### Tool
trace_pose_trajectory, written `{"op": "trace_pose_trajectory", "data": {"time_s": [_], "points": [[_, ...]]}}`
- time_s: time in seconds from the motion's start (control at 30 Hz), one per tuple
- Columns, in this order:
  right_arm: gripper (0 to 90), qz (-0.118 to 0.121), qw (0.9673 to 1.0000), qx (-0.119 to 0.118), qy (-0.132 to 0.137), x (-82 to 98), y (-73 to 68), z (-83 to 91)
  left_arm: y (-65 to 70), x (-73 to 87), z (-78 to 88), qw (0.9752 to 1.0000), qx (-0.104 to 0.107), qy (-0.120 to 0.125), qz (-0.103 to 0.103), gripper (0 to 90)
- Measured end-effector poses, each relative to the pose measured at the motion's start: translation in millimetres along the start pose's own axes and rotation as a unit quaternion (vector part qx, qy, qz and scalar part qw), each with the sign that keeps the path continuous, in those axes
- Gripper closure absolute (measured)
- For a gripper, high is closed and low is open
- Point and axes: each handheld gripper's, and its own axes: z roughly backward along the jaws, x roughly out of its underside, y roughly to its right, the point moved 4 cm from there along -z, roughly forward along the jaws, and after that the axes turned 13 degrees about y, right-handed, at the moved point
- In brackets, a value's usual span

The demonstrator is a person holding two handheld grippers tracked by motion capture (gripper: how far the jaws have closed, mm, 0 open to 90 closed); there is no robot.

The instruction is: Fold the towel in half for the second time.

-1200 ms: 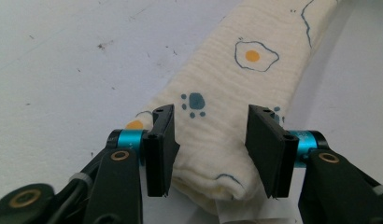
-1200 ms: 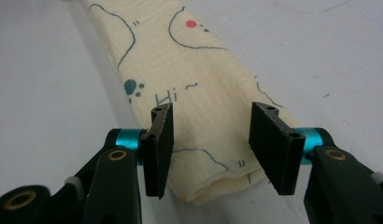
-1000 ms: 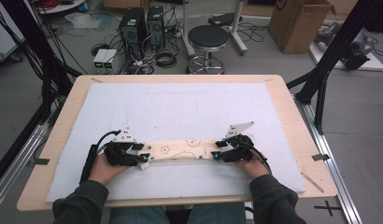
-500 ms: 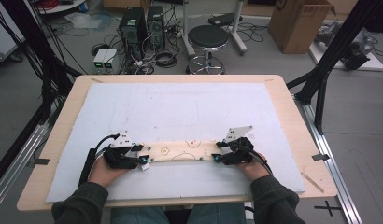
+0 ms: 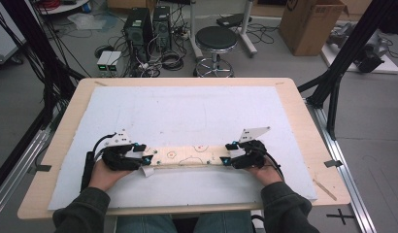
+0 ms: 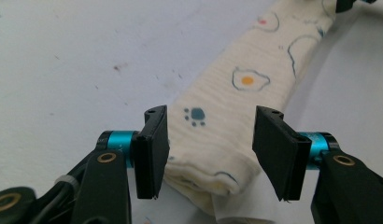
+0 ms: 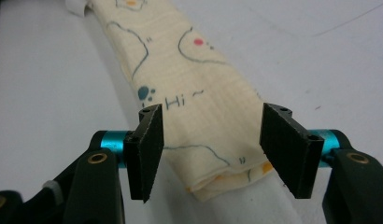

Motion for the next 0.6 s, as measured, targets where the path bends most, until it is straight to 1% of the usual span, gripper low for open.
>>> {"op": "trace_pose_trajectory", "data": {"time_s": [0.07, 0.1, 0.13, 0.17, 0.2, 0.23, 0.27, 0.3, 0.37, 0.43, 0.47, 0.6], "points": [[39.4, -0.003, 1.0, 0.002, 0.007, -4.9, 1.5, 2.3, -4.6, -3.9, 0.1, 1.0, -0.007, -0.002, -0.002, 44.1], [39.3, -0.006, 0.9999, 0.004, 0.01, -7.2, 2.7, 3.5, -6.5, -5.8, -0.4, 0.9999, -0.013, 0.0, 0.004, 44.1], [39.4, -0.008, 0.9999, 0.007, 0.013, -9.4, 4.7, 4.3, -8.8, -7.4, -1.1, 0.9998, -0.017, 0.0, 0.005, 44.3], [39.7, -0.015, 0.9997, 0.015, 0.012, -11.6, 6.4, 5.3, -10.7, -8.4, -2.4, 0.9998, -0.02, 0.002, 0.008, 44.8], [40.3, -0.016, 0.9996, 0.017, 0.012, -13.6, 8.5, 5.8, -13.2, -8.5, -4.0, 0.9996, -0.026, 0.002, 0.011, 45.2], [41.0, -0.018, 0.9995, 0.024, 0.014, -15.5, 11.5, 6.0, -14.7, -7.8, -5.1, 0.9995, -0.03, -0.002, 0.013, 46.4], [41.6, -0.021, 0.9993, 0.027, 0.013, -16.3, 13.6, 5.6, -18.0, -6.0, -6.5, 0.9993, -0.036, -0.011, 0.011, 47.2], [41.8, -0.028, 0.9991, 0.032, 0.01, -16.9, 16.1, 5.0, -20.1, -3.9, -8.2, 0.9987, -0.044, -0.018, 0.017, 47.6], [42.5, -0.038, 0.9986, 0.037, 0.005, -17.3, 21.3, 2.5, -24.0, -0.6, -10.9, 0.9984, -0.042, -0.029, 0.025, 48.8], [43.6, -0.051, 0.998, 0.037, -0.006, -16.4, 25.6, -1.2, -26.1, 0.8, -12.7, 0.9979, -0.048, -0.033, 0.029, 49.0], [45.2, -0.05, 0.998, 0.037, -0.007, -15.9, 27.9, -3.3, -27.5, 1.7, -13.7, 0.9977, -0.049, -0.035, 0.031, 49.1], [49.7, -0.077, 0.9961, 0.036, -0.024, -10.3, 35.6, -8.6, -31.5, 6.8, -17.9, 0.9966, -0.045, -0.05, 0.048, 50.2]]}}
